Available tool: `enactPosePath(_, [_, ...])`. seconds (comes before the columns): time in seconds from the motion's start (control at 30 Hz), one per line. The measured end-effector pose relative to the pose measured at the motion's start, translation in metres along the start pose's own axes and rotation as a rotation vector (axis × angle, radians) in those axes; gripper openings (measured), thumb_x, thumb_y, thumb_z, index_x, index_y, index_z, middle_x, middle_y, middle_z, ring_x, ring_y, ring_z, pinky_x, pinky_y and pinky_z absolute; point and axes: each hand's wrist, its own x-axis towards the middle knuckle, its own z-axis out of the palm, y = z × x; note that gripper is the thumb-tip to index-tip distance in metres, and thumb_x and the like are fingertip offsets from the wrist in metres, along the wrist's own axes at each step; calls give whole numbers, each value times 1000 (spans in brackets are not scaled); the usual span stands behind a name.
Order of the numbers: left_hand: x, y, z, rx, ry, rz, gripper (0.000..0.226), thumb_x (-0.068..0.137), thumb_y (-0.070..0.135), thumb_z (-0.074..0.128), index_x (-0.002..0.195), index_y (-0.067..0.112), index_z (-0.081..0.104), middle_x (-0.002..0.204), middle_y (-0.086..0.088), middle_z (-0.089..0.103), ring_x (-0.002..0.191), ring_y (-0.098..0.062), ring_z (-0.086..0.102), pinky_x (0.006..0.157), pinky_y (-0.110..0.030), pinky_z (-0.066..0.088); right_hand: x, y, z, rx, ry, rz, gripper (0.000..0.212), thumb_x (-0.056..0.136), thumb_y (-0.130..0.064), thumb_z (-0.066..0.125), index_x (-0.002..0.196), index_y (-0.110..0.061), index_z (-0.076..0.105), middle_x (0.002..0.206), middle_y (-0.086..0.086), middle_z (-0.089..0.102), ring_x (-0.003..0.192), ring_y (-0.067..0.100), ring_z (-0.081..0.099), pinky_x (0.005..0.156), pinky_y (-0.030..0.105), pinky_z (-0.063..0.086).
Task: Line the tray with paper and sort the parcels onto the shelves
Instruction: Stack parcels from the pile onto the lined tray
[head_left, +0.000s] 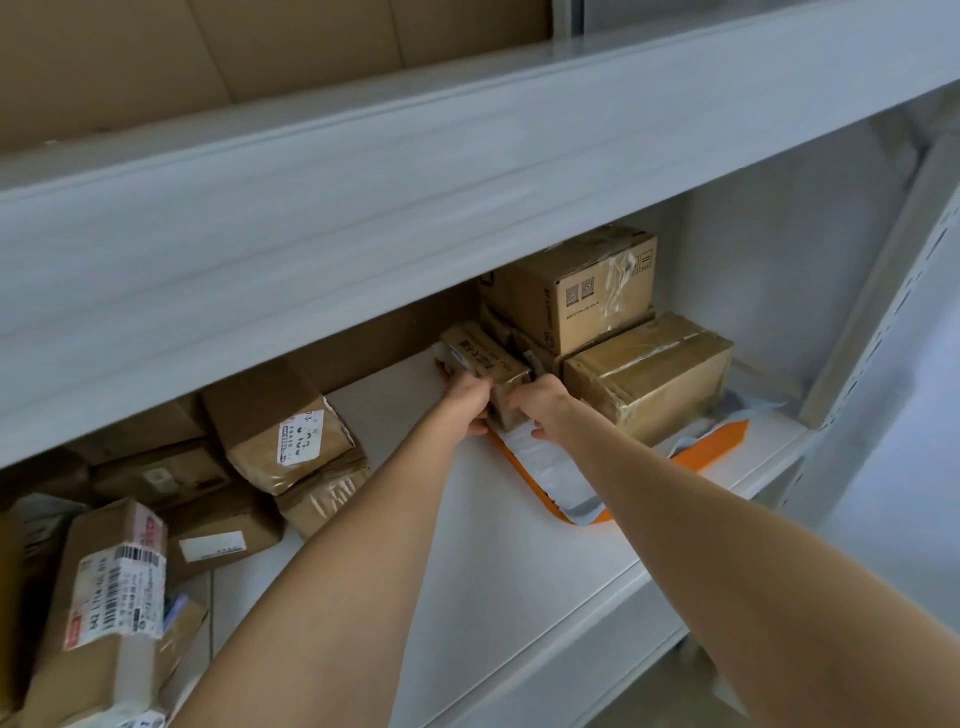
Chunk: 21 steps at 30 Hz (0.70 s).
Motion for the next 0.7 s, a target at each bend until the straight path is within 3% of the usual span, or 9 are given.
enactPosePath(0.1, [-2,0,-9,124,138,75,40,98,11,37,138,10,44,135,-15,49,113,-31,53,78,-37,52,-9,-1,-2,-1,34,-48,38,93,-10,55,130,2,52,133,20,55,123,33,53,95,38,46])
enactPosePath(0.17, [-9,-1,-17,201,210,119,42,97,9,36,139,9,45,138,-14,49,119,-33,51,94,-42,50,-18,0,-3,-35,44,-59,39,94,-10,54,132,1,50,135,18,53,124,32,52,97,38,46])
enactPosePath(0.3, [-35,-8,-29,256,236,154,42,96,10,38,138,12,47,136,-13,52,120,-32,52,99,-43,47,-42,-1,2,-26,73,-54,37,100,-7,42,138,-7,42,137,12,49,124,27,49,96,29,44])
enactPosePath(0.47, [-77,-19,-38,269,202,193,36,95,10,44,129,6,55,130,-17,55,117,-33,53,94,-41,50,-73,0,10,-84,43,-182,51,91,-2,53,140,-4,41,139,17,48,125,32,50,87,36,46])
enactPosePath(0.6, [-112,-32,-46,154,136,150,32,94,7,46,124,8,56,120,-15,60,97,-28,59,61,-31,50,-99,2,21,-120,38,-205,63,91,-3,51,149,-14,29,139,14,45,115,30,51,73,31,44])
enactPosePath(0.7, [-139,-43,-54,65,105,120,34,94,7,48,128,10,51,107,-10,56,87,-21,58,62,-31,48,-119,7,31,-123,32,-217,72,92,-4,51,154,-23,19,143,15,42,120,32,50,60,29,43])
